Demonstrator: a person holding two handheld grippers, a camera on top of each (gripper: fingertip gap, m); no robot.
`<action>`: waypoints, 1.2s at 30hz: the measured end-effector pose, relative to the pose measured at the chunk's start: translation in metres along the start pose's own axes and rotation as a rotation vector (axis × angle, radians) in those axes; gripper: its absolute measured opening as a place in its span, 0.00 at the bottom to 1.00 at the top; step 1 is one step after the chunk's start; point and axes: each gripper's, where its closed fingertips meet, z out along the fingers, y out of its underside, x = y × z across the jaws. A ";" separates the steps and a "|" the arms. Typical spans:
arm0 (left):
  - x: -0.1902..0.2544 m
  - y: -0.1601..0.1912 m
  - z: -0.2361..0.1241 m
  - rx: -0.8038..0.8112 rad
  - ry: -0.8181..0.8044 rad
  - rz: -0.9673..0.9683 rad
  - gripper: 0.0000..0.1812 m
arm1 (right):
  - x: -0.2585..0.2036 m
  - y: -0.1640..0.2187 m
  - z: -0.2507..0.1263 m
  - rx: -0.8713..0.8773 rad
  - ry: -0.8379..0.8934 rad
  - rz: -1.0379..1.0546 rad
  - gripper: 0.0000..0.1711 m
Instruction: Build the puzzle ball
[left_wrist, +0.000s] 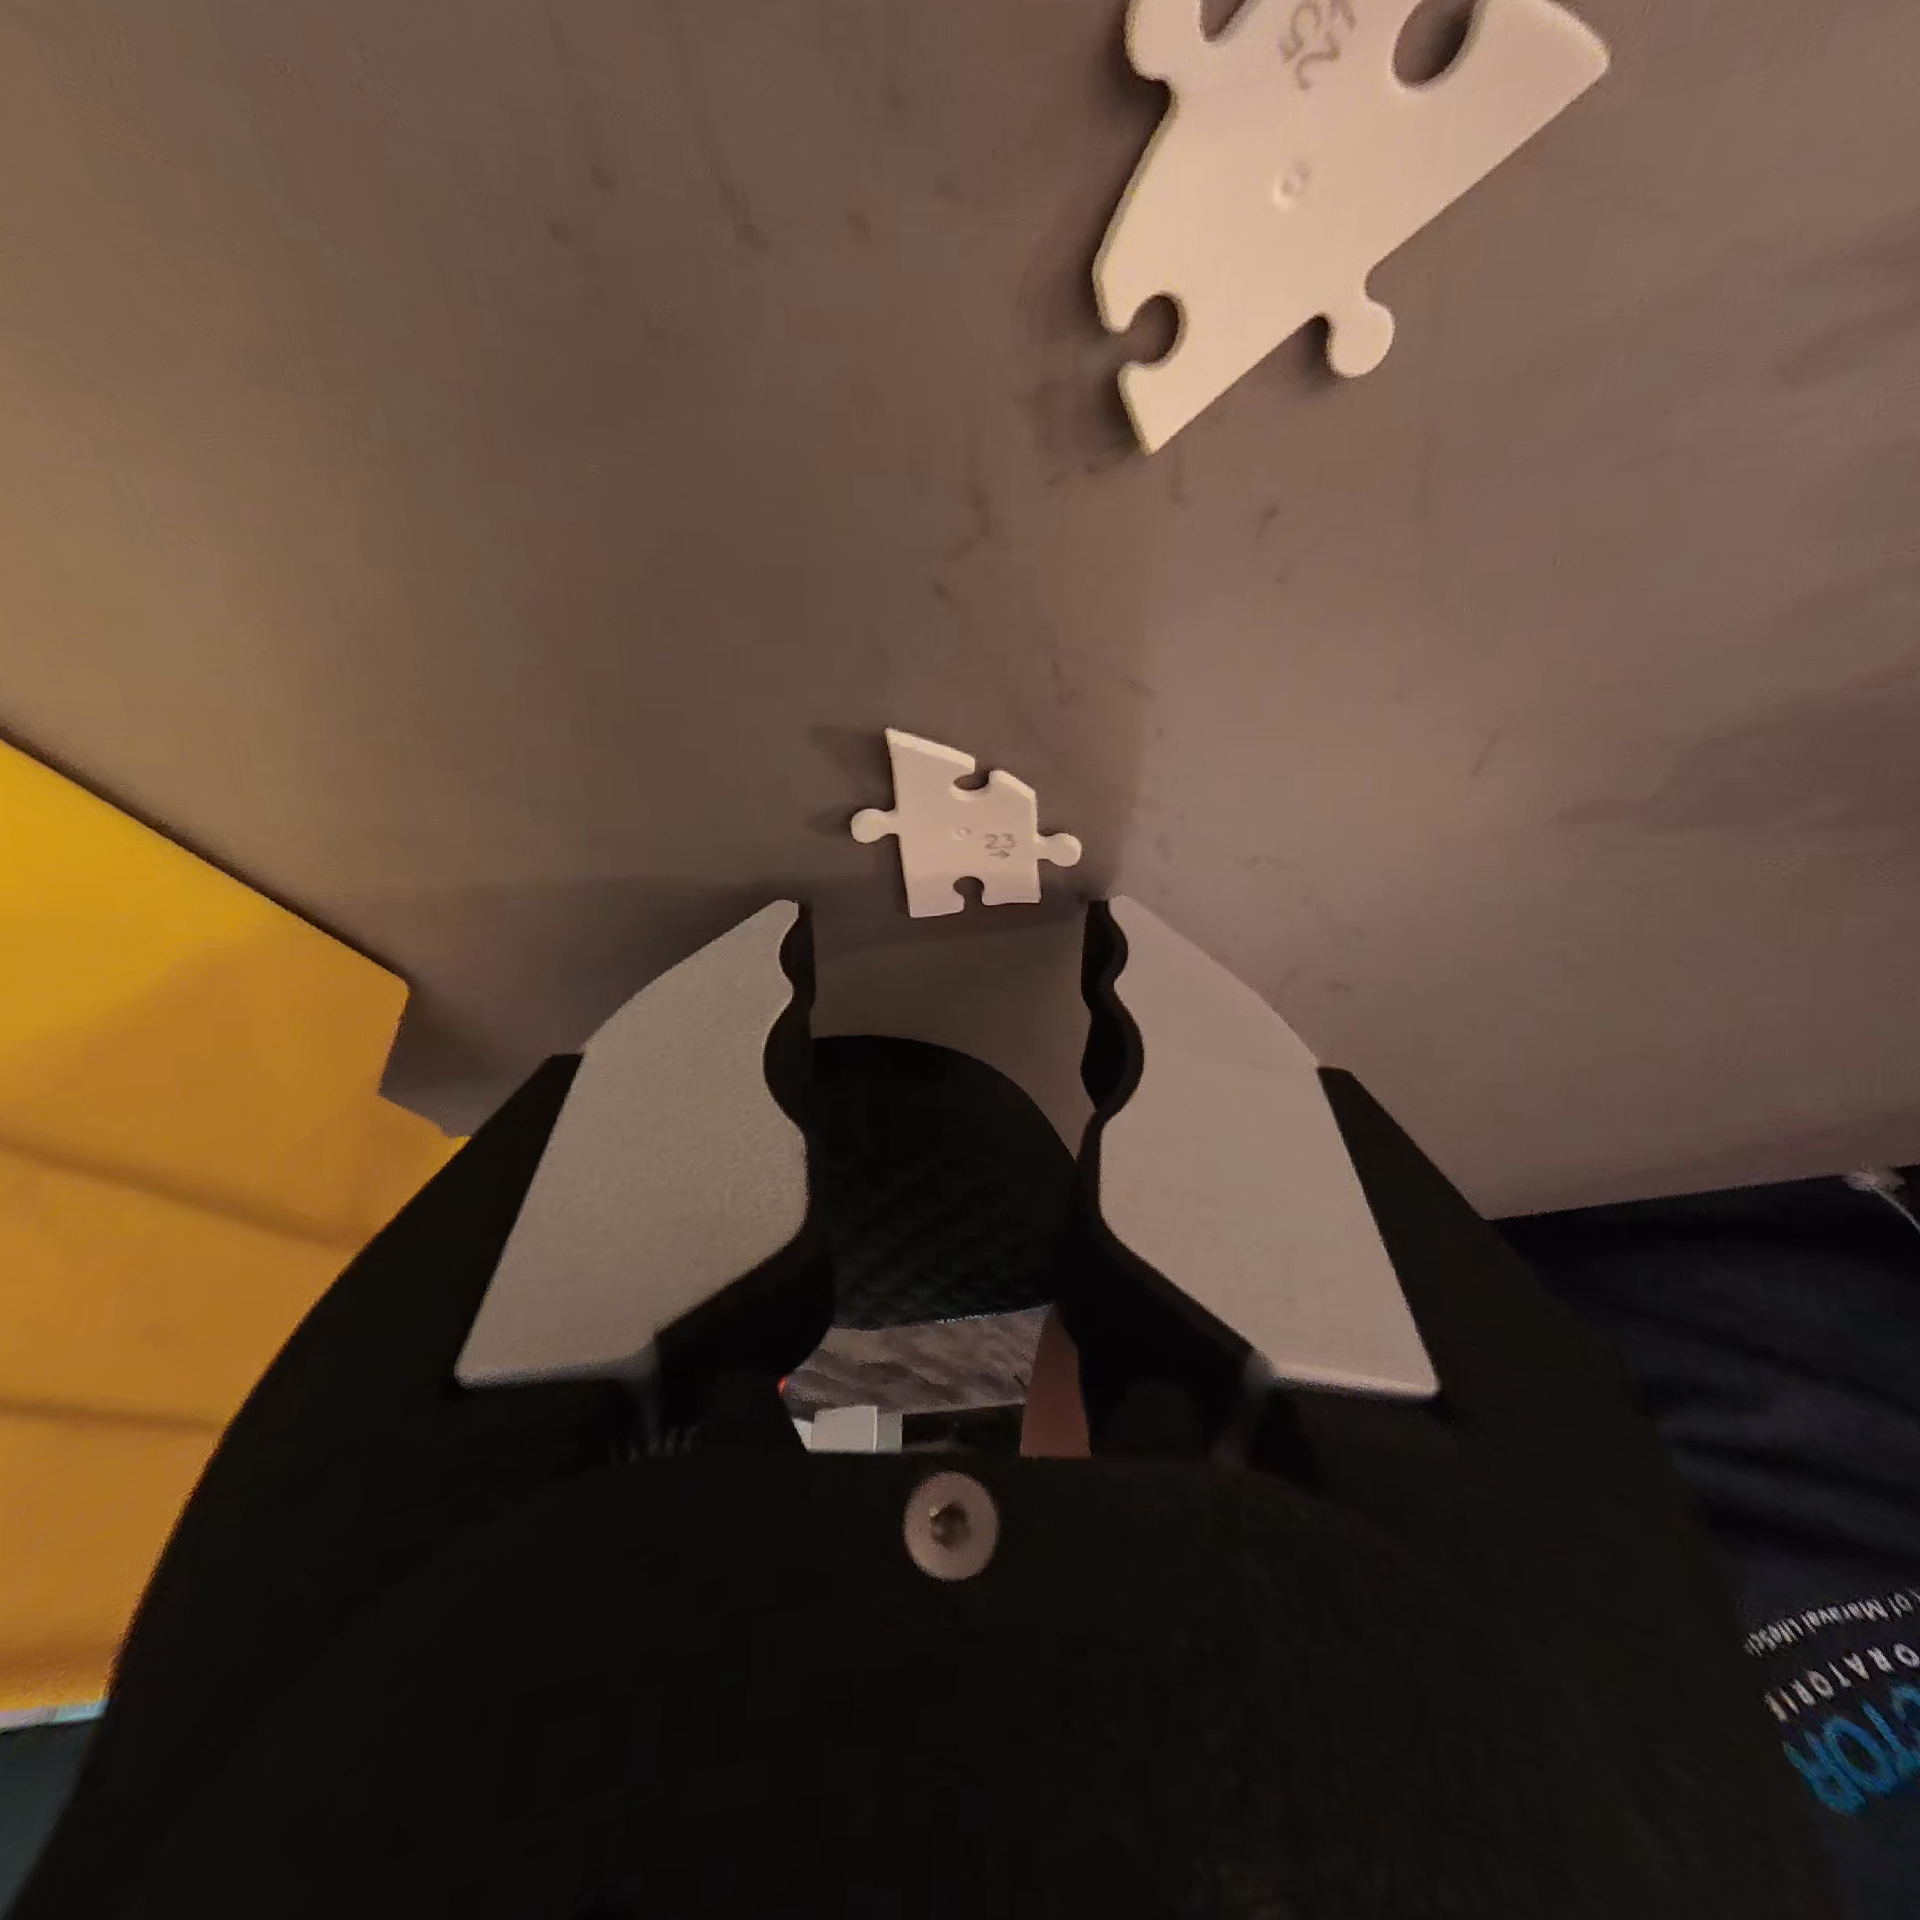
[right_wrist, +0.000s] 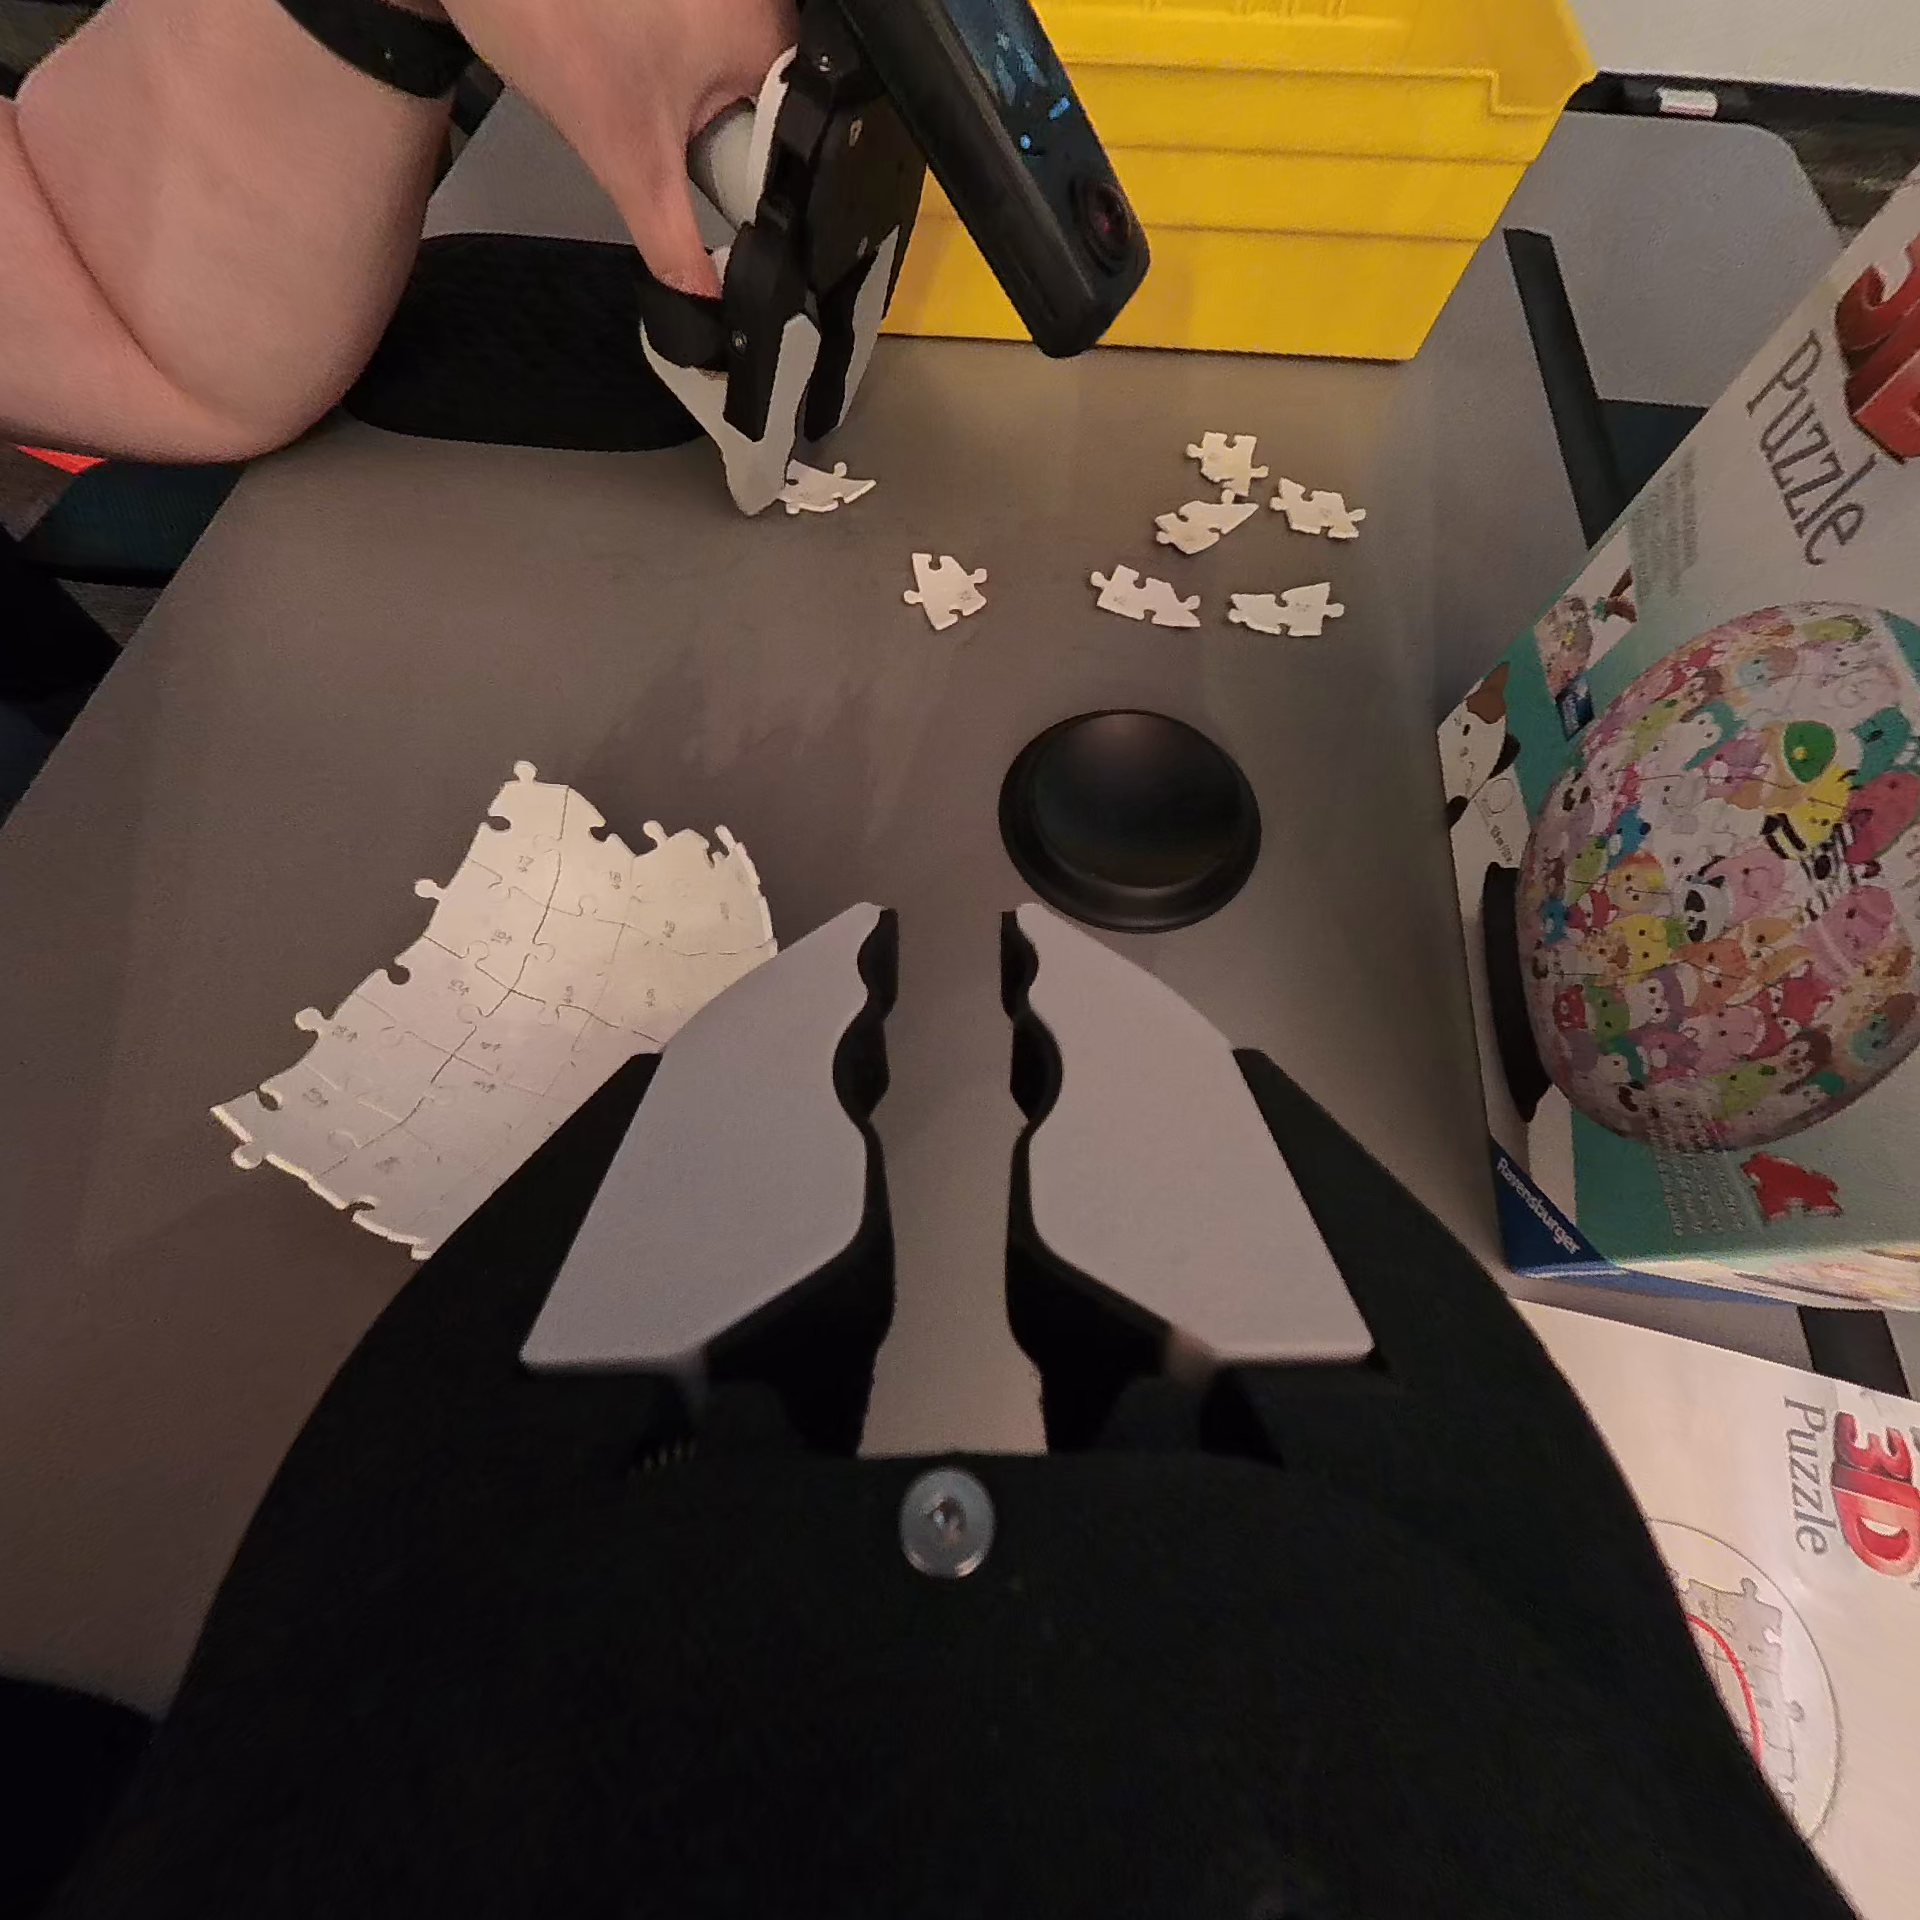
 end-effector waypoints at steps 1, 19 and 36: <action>-0.002 -0.001 0.000 0.019 -0.010 -0.011 0.25 | 0.000 -0.001 -0.001 0.003 0.001 -0.001 0.11; -0.008 -0.028 -0.035 0.587 -0.061 0.245 0.15 | -0.003 -0.004 -0.002 0.016 -0.020 0.004 0.11; -0.003 -0.042 -0.016 0.531 -0.058 0.253 0.13 | -0.004 -0.008 -0.007 0.035 -0.020 0.002 0.11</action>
